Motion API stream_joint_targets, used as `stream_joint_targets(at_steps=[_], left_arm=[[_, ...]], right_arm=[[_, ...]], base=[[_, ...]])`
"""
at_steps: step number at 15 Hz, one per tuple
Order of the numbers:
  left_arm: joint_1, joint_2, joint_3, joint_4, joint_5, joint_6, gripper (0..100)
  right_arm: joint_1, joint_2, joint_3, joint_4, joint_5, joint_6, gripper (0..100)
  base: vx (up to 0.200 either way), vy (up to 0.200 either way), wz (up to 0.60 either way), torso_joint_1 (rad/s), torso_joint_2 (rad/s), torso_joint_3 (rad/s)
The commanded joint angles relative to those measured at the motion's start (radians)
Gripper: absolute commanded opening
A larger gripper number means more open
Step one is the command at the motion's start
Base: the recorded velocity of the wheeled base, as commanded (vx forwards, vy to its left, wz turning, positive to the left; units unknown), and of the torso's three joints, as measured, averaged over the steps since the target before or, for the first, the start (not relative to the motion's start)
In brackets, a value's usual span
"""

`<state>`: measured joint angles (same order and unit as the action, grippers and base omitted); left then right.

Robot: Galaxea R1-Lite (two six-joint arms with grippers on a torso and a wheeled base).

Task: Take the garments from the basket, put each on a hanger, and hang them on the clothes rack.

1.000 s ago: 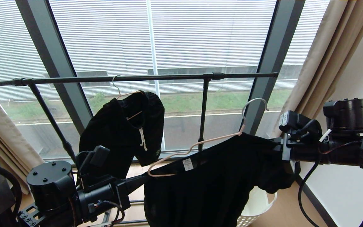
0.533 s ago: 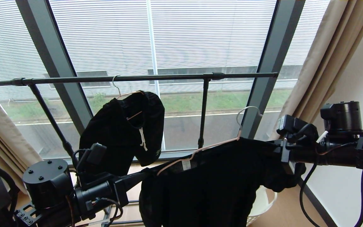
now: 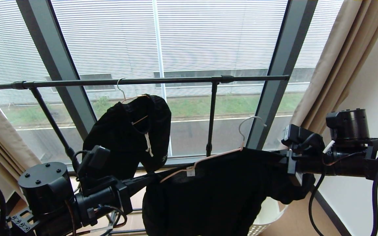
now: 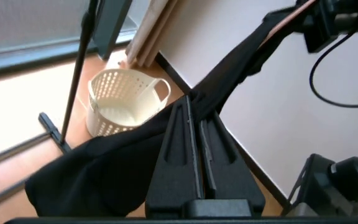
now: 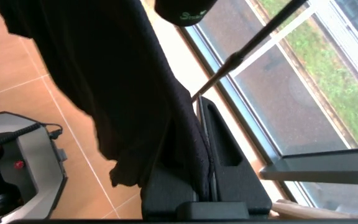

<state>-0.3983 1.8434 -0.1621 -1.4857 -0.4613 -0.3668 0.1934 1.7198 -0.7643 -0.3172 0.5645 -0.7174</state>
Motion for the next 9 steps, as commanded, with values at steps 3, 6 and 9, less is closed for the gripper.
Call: stream_joint_targets(at_steps=[3,6,9], left_arm=[[-0.013,-0.254,-0.178,0.499,0.133,0.098,0],[-0.036,-0.293,-0.275,0.691,0.210,0.154,0],[-0.094,-0.299,-0.387,0.869,0.256,0.204,0]], right_arm=[[0.011,0.000,0.005,0.000,0.000,0.000,0],[0.014,0.000,0.006,0.000,-0.001,0.000,0],[0.050,0.018,0.000,-0.002,-0.003,0.015,0]], base=[[0.000,0.000,0.00,0.000,0.00,0.000],[0.000,0.000,0.00,0.000,0.00,0.000],[0.000,0.000,0.00,0.000,0.00,0.000]])
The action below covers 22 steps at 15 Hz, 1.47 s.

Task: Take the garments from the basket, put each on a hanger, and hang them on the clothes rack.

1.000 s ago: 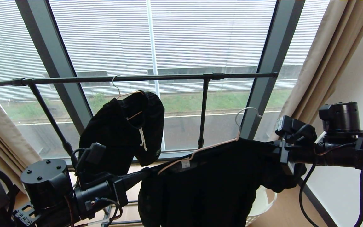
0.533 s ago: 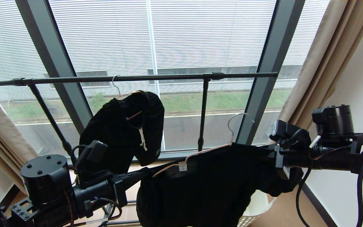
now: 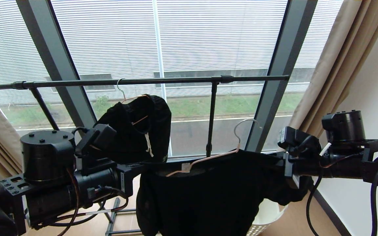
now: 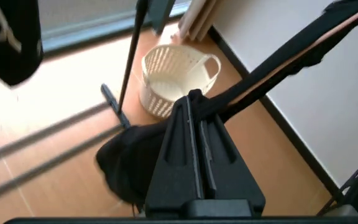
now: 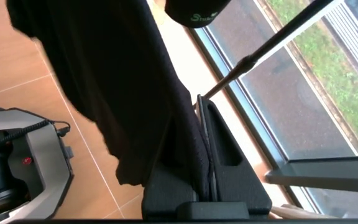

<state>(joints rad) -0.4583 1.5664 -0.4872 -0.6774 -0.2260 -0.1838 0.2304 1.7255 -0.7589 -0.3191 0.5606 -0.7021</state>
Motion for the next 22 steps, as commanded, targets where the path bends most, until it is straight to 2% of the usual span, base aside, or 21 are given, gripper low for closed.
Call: stream_joint_targets(at_steps=[1,6,7,8,9,11,14,18,22], left_arm=[[-0.062,-0.022,-0.096,0.108,0.065,0.027,0],[-0.122,-0.031,-0.267,0.335,0.158,0.067,0],[-0.143,-0.037,-0.295,0.363,0.174,0.067,0],[-0.145,-0.037,-0.295,0.365,0.175,0.067,0],[-0.169,-0.043,-0.315,0.389,0.203,0.069,0],[-0.177,-0.042,-0.317,0.400,0.227,0.069,0],[-0.171,-0.037,-0.320,0.400,0.246,0.069,0],[-0.171,0.011,-0.344,0.400,0.350,0.075,0],[-0.194,0.052,-0.367,0.400,0.444,0.107,0]], right_arm=[[0.021,0.025,-0.010,-0.006,0.001,0.021,0],[0.044,0.048,-0.010,-0.064,-0.001,0.084,0],[0.047,0.063,-0.013,-0.067,-0.027,0.087,0],[0.047,0.063,-0.013,-0.069,-0.031,0.087,0],[0.049,0.075,-0.016,-0.093,-0.079,0.089,0],[0.049,0.081,-0.013,-0.138,-0.100,0.110,0],[0.047,0.068,-0.007,-0.192,-0.211,0.112,0],[0.049,-0.064,0.044,-0.210,-0.208,0.112,0],[0.104,-0.049,0.043,-0.210,-0.212,0.125,0]], base=[[0.000,0.000,0.00,0.000,0.00,0.000],[0.000,0.000,0.00,0.000,0.00,0.000],[0.000,0.000,0.00,0.000,0.00,0.000],[0.000,0.000,0.00,0.000,0.00,0.000],[0.000,0.000,0.00,0.000,0.00,0.000],[0.000,0.000,0.00,0.000,0.00,0.000],[0.000,0.000,0.00,0.000,0.00,0.000],[0.000,0.000,0.00,0.000,0.00,0.000],[0.000,0.000,0.00,0.000,0.00,0.000]])
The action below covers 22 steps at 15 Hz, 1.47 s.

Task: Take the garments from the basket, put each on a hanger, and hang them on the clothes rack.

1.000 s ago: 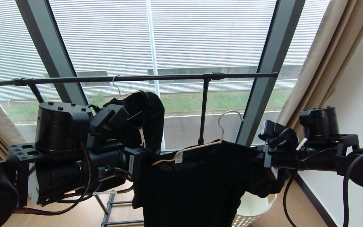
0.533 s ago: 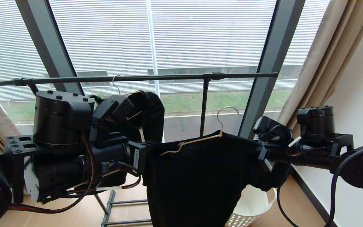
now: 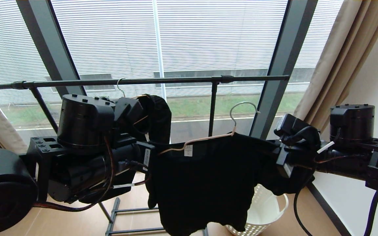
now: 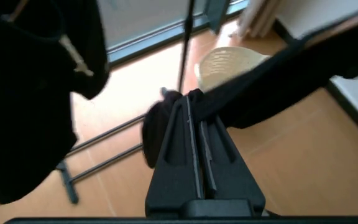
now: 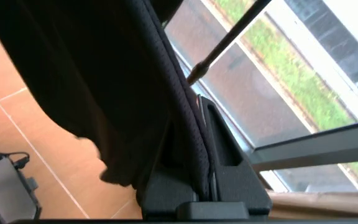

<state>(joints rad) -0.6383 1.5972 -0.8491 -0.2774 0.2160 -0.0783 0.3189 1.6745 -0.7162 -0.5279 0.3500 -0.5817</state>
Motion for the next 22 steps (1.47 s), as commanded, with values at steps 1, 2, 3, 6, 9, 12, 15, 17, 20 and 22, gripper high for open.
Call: stream_joint_targets(at_steps=[1,2,3,6,9,12,15,17,20,22], left_arm=[[-0.034,0.023,-0.011,0.000,0.005,0.003,0],[-0.052,0.023,-0.014,0.000,0.006,0.003,0],[-0.069,0.023,-0.018,0.000,0.006,0.003,0],[-0.092,0.021,-0.036,0.000,0.005,0.003,0],[-0.126,0.020,-0.044,-0.002,0.003,0.003,0],[-0.138,0.018,-0.051,-0.002,-0.003,0.002,0],[-0.159,0.007,-0.051,-0.002,-0.003,0.000,0],[-0.175,0.003,-0.053,-0.003,-0.004,-0.001,0],[-0.182,-0.002,-0.067,-0.003,-0.012,-0.006,0],[-0.192,-0.003,-0.073,-0.003,-0.012,-0.008,0]], right_arm=[[0.029,0.022,-0.006,-0.003,-0.005,0.013,0],[0.038,0.030,-0.009,-0.003,-0.009,0.019,0],[0.042,0.034,-0.008,-0.003,-0.013,0.019,0],[0.058,0.071,-0.009,-0.003,-0.013,0.020,0],[0.069,0.146,-0.032,-0.006,-0.014,0.065,0],[0.101,0.179,-0.045,-0.009,-0.014,0.141,0],[0.112,0.238,-0.042,-0.092,-0.040,0.148,0],[0.143,0.268,-0.040,-0.127,-0.048,0.194,0],[0.158,0.292,-0.045,-0.129,-0.049,0.209,0],[0.164,0.317,-0.045,-0.164,-0.049,0.232,0]], base=[[0.000,0.000,0.00,0.000,0.00,0.000],[0.000,0.000,0.00,0.000,0.00,0.000],[0.000,0.000,0.00,0.000,0.00,0.000],[0.000,0.000,0.00,0.000,0.00,0.000],[0.000,0.000,0.00,0.000,0.00,0.000],[0.000,0.000,0.00,0.000,0.00,0.000],[0.000,0.000,0.00,0.000,0.00,0.000],[0.000,0.000,0.00,0.000,0.00,0.000],[0.000,0.000,0.00,0.000,0.00,0.000],[0.000,0.000,0.00,0.000,0.00,0.000]])
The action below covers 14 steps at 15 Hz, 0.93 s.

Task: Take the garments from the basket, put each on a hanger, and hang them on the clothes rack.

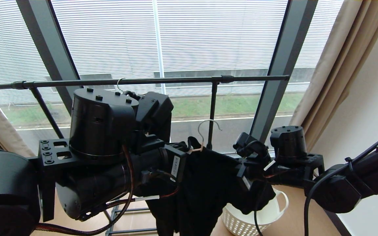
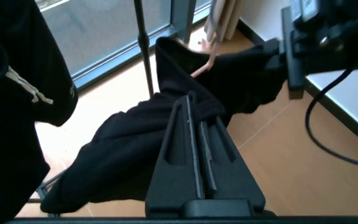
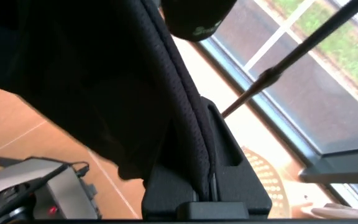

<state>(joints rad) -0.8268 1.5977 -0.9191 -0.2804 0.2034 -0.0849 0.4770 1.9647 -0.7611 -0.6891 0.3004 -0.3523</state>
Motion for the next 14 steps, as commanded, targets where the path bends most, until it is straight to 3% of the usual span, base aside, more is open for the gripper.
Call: stream_joint_targets(at_steps=[1,8,14], left_arm=[[-0.003,-0.005,-0.003,0.000,0.001,-0.001,0],[0.003,-0.007,0.014,-0.008,-0.025,-0.032,0],[0.012,-0.015,0.056,-0.074,-0.061,-0.030,0]], right_arm=[[0.011,0.033,0.000,-0.026,-0.001,0.016,0],[-0.009,-0.012,0.000,-0.122,-0.012,0.125,0],[-0.011,-0.030,0.016,-0.168,-0.011,0.131,0]], base=[[0.000,0.000,0.00,0.000,0.00,0.000],[0.000,0.000,0.00,0.000,0.00,0.000],[0.000,0.000,0.00,0.000,0.00,0.000]])
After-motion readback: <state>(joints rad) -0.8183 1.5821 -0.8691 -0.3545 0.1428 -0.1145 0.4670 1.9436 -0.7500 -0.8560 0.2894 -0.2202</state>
